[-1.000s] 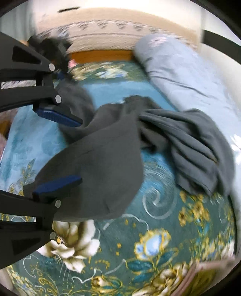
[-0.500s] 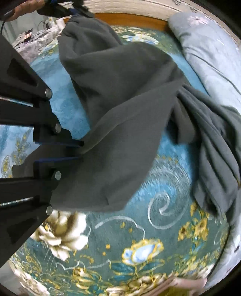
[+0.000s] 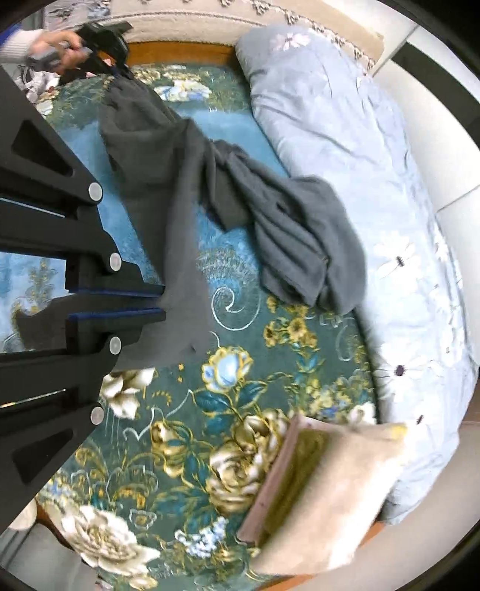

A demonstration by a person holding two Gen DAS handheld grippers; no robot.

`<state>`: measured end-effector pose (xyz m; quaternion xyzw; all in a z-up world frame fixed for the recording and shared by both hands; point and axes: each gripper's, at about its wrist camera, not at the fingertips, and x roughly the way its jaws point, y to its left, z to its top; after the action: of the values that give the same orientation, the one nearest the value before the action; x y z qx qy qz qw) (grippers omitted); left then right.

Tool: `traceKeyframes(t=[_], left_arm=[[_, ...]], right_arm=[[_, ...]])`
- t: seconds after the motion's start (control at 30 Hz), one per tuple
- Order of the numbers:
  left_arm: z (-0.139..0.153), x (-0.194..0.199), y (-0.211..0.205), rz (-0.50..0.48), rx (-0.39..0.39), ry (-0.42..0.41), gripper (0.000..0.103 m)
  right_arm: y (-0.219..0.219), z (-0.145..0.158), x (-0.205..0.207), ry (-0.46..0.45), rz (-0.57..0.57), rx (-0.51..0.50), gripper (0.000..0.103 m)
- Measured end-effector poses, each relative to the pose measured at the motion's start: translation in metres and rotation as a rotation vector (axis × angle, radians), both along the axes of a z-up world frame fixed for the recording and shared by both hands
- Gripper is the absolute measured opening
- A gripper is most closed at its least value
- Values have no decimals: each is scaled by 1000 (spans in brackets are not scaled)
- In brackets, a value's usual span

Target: Fold clothes

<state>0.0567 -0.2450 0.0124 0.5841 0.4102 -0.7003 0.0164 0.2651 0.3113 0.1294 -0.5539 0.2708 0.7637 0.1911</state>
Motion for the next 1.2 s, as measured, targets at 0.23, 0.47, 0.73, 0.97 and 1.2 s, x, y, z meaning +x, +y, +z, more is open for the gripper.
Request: traceKeyframes(t=[0.23, 0.47, 0.73, 0.97, 1.2], left_arm=[[-31, -48, -19, -37, -59, -87, 10], [-65, -76, -17, -27, -84, -152, 10], [-95, -106, -15, -20, -139, -194, 10], [-107, -120, -10, 0, -154, -230, 11], [-85, -91, -24, 30, -54, -161, 51]], right_arm=[[8, -20, -19, -165, 53, -46, 6], [38, -103, -59, -373, 2, -86, 6], [70, -163, -109, -496, -22, -53, 5], [73, -195, -126, -557, -22, -41, 6], [72, -169, -119, -489, -7, 9, 63]])
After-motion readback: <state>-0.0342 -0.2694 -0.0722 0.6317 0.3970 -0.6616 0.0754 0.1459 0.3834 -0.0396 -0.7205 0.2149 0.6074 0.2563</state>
